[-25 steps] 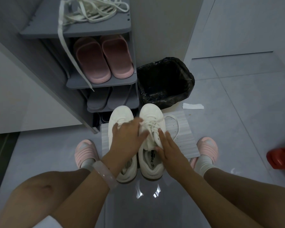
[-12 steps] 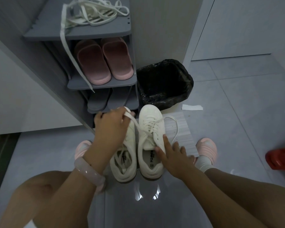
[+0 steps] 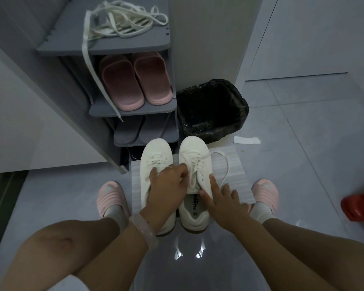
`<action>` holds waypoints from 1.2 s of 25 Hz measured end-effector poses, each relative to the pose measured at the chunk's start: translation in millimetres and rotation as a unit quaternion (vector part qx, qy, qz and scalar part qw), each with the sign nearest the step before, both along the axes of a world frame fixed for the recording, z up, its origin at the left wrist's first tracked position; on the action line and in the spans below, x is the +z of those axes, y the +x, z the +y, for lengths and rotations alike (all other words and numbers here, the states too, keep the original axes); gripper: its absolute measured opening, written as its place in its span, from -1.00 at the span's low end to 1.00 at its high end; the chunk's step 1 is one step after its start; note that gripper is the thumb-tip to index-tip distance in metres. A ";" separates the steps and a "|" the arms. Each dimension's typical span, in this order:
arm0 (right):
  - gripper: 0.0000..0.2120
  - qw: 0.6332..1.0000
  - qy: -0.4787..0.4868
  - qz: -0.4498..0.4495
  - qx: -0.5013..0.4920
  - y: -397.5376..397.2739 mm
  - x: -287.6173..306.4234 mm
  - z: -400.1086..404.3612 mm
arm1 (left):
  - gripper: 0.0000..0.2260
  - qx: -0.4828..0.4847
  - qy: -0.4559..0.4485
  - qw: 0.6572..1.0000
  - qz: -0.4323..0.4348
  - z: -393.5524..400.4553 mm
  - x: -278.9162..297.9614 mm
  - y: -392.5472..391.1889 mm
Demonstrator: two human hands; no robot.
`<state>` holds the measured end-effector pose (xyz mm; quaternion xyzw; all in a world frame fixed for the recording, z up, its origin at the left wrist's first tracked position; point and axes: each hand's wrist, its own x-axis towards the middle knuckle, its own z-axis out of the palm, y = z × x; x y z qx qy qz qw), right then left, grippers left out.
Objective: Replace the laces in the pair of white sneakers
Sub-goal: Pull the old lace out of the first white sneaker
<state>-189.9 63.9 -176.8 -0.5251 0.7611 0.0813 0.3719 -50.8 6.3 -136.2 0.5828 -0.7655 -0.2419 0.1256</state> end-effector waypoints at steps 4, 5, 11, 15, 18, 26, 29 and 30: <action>-0.35 1.000 -0.003 -0.013 -0.005 0.4 -0.5 1.0 | -0.70 0.225 -0.041 0.943 0.243 -22.8 42.5 16.1; -0.36 1.000 -0.004 -0.015 -0.006 0.4 -0.7 0.9 | -0.73 0.264 -0.080 0.914 0.299 -32.8 53.9 25.4; -0.33 1.000 0.005 -0.027 -0.001 -0.6 -0.7 -0.8 | -0.65 0.100 0.083 0.992 0.002 -37.9 40.8 43.1; -0.48 0.965 -0.194 -0.151 -0.091 0.6 14.0 -14.4 | -0.57 -0.017 0.058 0.979 -0.192 -16.1 20.1 36.2; -0.80 0.937 -0.299 -0.150 -0.102 2.7 24.1 -30.4 | -0.84 -0.070 -0.100 0.985 -0.119 9.1 20.0 17.3; -0.85 0.955 -0.294 0.030 0.006 18.8 29.9 -43.4 | -0.29 -0.059 -0.114 0.970 -0.205 22.9 -21.1 19.9; -0.84 0.953 -0.295 0.065 0.031 19.7 35.6 -44.6 | -0.15 -0.032 -0.083 0.971 -0.223 21.2 -20.4 17.8; -0.86 0.954 -0.297 0.040 0.012 18.7 36.2 -45.1 | -0.18 -0.026 -0.071 0.972 -0.221 22.6 -20.6 18.9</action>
